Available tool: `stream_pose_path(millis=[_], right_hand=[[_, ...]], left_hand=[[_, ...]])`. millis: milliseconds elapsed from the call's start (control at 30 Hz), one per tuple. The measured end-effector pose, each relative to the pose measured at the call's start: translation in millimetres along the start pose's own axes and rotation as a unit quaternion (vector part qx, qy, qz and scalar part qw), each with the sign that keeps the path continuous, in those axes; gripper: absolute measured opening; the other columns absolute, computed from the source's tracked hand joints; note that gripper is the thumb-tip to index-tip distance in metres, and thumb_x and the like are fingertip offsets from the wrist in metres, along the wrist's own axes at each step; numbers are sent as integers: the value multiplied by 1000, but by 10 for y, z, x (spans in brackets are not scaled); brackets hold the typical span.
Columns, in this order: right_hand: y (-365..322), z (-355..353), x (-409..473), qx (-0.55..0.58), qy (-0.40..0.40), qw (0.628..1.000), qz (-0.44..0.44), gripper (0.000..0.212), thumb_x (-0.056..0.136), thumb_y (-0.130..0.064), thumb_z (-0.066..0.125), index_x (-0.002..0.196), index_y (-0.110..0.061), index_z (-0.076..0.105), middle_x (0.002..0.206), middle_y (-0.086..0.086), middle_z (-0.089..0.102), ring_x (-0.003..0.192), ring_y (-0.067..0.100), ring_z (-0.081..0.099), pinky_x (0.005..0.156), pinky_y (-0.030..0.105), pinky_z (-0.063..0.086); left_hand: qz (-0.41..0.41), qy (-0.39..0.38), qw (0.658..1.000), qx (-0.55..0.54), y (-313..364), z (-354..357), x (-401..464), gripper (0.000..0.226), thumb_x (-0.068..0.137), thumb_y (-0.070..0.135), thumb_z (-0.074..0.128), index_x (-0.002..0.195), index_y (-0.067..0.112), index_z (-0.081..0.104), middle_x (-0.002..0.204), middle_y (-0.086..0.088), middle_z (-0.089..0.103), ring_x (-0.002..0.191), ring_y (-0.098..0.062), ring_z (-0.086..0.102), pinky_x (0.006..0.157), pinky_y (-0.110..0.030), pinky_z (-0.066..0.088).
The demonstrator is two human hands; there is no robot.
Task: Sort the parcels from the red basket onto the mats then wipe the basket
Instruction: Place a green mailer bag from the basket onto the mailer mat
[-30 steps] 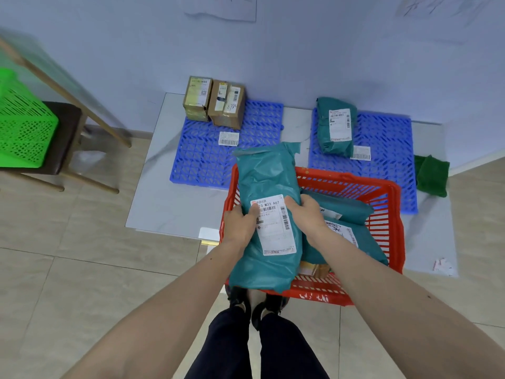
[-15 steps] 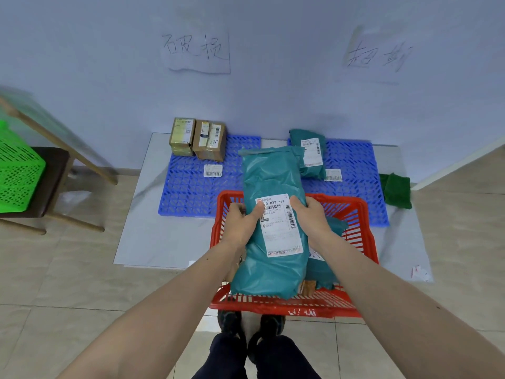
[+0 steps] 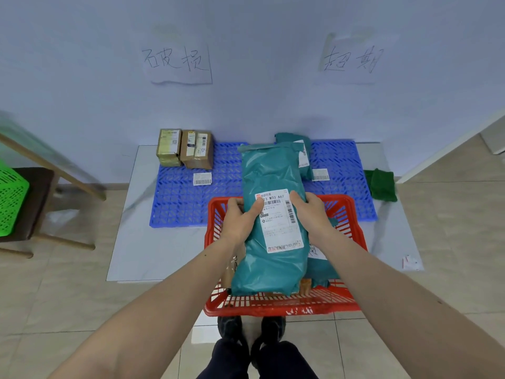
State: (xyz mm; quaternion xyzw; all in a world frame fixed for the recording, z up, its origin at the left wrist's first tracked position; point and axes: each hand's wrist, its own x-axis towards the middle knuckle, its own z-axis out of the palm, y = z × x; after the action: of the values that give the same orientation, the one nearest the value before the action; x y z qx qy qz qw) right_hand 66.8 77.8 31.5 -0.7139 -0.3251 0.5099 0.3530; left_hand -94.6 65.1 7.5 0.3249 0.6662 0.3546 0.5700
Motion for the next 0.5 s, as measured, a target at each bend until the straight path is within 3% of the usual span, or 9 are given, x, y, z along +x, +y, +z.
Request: stream_pose_path(millis=[133,367,500], right_hand=[[16,-76,31,4,8,1000,5,27,94,-37,60,107,-13,59,104,5,70,94,19,67,87,40,55],[62,-440,173,18,8,1000,3,39,89,-44,66,113,-15,57,107,3,69,96,19,69,88,43,57],[72,-813,277,17,-1,1000,-6,39,89,-42,67,114,-14,55,109,3,69,95,18,69,85,39,58]], left_hand=[[4,-9,1000,18,-22,79,77,51,71,60,74,99,25,50,104,1,68,98,-17,67,95,-44,52],[13,-18,1000,-3,41,509,46,46,82,45,74,107,15,49,105,-6,68,94,-19,67,85,-34,55],[7,-11,1000,-26,53,934,-14,57,69,57,76,102,19,50,104,-5,69,96,-20,69,87,-39,56]])
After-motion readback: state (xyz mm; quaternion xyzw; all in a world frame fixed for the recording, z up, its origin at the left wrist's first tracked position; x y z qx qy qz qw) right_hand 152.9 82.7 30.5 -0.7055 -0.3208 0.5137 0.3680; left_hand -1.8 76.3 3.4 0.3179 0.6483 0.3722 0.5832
